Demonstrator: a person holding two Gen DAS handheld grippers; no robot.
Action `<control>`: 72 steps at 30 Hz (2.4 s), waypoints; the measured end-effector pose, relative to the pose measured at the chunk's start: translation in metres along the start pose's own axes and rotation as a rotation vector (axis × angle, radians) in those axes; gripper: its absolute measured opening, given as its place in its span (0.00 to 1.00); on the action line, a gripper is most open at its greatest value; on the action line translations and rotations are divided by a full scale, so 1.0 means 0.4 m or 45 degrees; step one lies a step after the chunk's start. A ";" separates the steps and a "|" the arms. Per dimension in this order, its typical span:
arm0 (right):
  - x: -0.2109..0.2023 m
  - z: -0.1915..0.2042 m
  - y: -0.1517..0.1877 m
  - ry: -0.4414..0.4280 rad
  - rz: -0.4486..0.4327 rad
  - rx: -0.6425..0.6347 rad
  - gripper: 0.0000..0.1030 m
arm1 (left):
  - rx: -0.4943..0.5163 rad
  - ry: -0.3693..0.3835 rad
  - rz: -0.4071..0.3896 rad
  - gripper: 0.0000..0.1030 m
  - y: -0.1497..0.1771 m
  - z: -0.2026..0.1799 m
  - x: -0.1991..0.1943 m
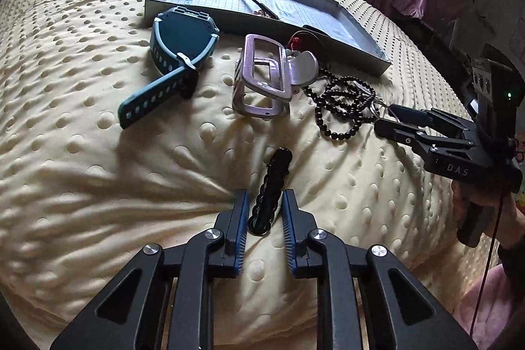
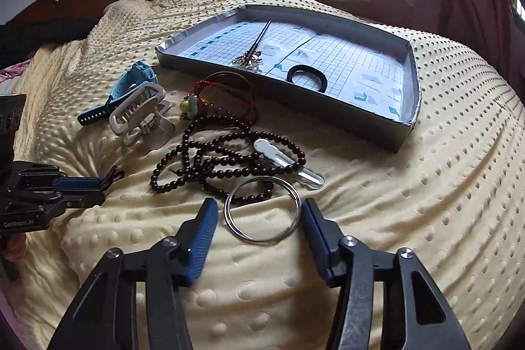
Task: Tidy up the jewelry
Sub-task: 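Grasp the black beaded hair pin with the left tool while the right tool grasps the silver hoops, then carry the beaded pin and hoops into the tray and open both tools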
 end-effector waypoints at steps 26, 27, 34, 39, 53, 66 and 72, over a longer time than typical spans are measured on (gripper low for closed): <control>-0.169 -0.005 -0.139 -0.032 -0.280 -0.010 0.41 | -0.064 0.173 -0.212 0.09 -0.209 -0.126 -0.120; -0.165 -0.020 -0.158 -0.028 -0.286 -0.001 0.41 | -0.067 0.167 -0.226 0.09 -0.246 -0.119 -0.120; -0.068 -0.132 -0.313 0.020 -0.288 0.077 0.41 | -0.104 0.069 -0.259 0.09 -0.458 -0.068 -0.038; 0.036 -0.190 -0.369 -0.002 -0.255 0.184 0.41 | -0.163 0.022 -0.226 0.09 -0.505 -0.011 0.050; 0.186 -0.232 -0.304 -0.010 -0.088 0.279 0.42 | -0.232 -0.013 -0.072 0.09 -0.501 0.056 0.191; 0.102 -0.250 -0.272 0.019 -0.135 0.328 0.74 | -0.289 0.108 -0.157 0.67 -0.497 0.041 0.118; -0.051 -0.203 -0.250 -0.043 -0.304 0.309 1.00 | -0.243 0.187 -0.331 0.75 -0.471 0.019 -0.012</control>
Point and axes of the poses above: each gripper's, at about its wrist camera, not at the fingertips, and x roughly the way its jaws point, z to its left, y to its underside, the point moved 5 cm from there along x, roughly the way its jaws point, and after that the axes turned 6 degrees about -x, right-handed, at the moved point
